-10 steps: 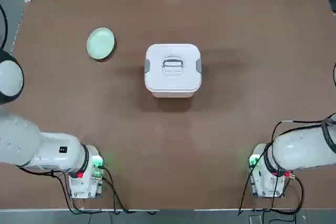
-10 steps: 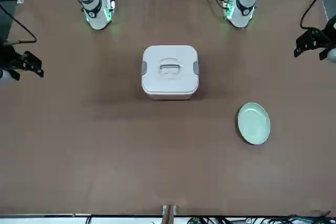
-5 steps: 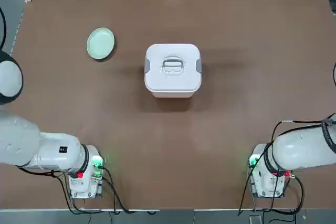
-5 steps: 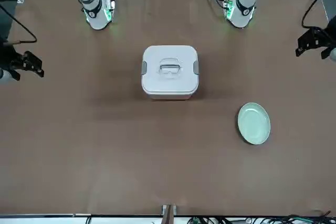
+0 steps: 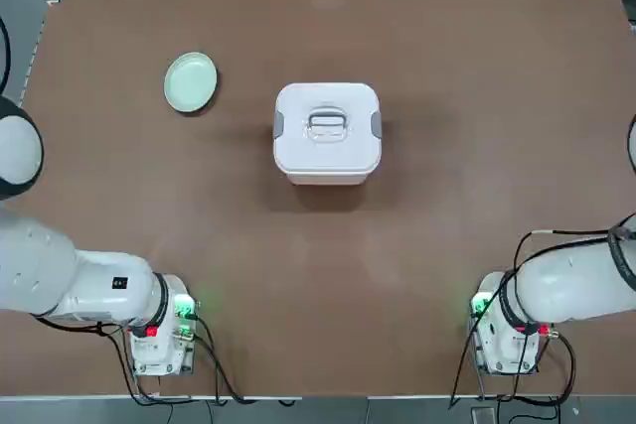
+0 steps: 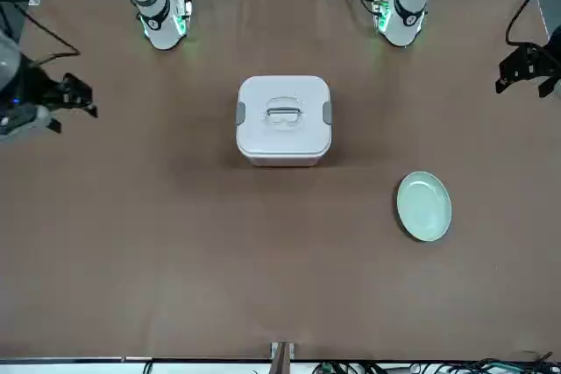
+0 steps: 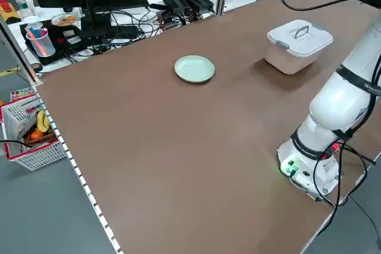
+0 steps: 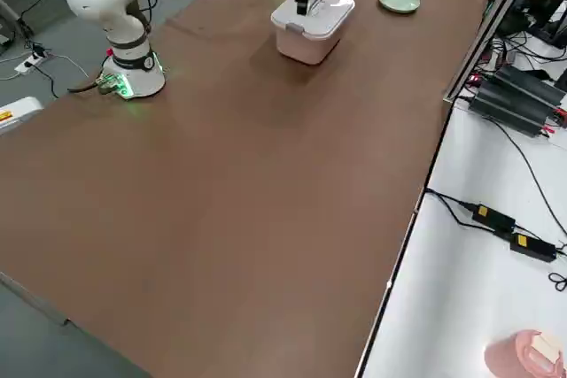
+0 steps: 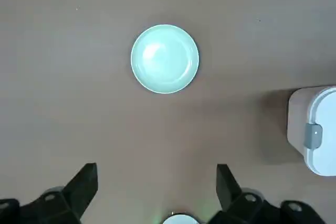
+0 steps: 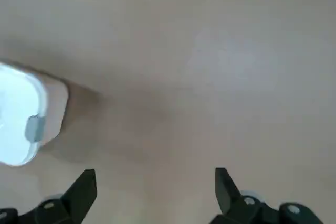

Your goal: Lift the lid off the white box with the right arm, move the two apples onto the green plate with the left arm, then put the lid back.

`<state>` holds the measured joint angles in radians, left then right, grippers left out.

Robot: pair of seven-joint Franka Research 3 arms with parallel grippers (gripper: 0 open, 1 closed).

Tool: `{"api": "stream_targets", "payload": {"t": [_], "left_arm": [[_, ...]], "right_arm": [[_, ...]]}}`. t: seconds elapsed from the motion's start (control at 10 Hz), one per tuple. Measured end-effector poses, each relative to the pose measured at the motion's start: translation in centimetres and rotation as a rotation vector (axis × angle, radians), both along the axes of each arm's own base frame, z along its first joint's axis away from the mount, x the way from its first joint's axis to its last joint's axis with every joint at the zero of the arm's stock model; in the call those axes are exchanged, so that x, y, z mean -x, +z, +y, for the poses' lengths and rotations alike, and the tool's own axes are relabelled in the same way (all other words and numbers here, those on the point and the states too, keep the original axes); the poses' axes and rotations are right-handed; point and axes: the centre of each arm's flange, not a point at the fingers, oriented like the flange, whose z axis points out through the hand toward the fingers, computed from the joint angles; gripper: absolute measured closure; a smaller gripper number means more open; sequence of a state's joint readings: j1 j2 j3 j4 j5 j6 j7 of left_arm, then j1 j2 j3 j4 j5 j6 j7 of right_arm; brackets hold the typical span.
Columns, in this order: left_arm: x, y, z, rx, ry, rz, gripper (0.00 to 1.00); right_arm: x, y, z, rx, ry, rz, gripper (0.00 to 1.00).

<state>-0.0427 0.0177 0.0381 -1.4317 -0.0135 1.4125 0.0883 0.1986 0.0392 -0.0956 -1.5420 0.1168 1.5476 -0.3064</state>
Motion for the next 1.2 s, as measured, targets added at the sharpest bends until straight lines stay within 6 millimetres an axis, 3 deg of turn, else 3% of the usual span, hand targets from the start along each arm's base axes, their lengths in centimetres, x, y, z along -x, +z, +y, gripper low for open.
{"api": "stream_targets", "payload": {"t": [0.3,0.6,0.8,1.2], "left_arm": [[0.0,0.1,0.1,0.0,0.001,-0.004,0.0],[0.6,1.4,0.3,0.0,0.004,-0.029,0.0],[0.7,1.7,0.7,0.0,0.012,-0.04,0.0],[0.7,1.6,2.5,-0.001,0.048,-0.038,0.0]], "right_arm": [[2.1,-1.5,14.8,-0.013,0.421,-0.05,0.0],[5.6,-6.2,29.6,-0.01,0.821,-0.146,0.0],[7.4,-9.9,35.2,-0.006,0.957,-0.157,0.0],[11.3,-16.3,42.7,0.008,1.089,-0.137,0.0]]}}
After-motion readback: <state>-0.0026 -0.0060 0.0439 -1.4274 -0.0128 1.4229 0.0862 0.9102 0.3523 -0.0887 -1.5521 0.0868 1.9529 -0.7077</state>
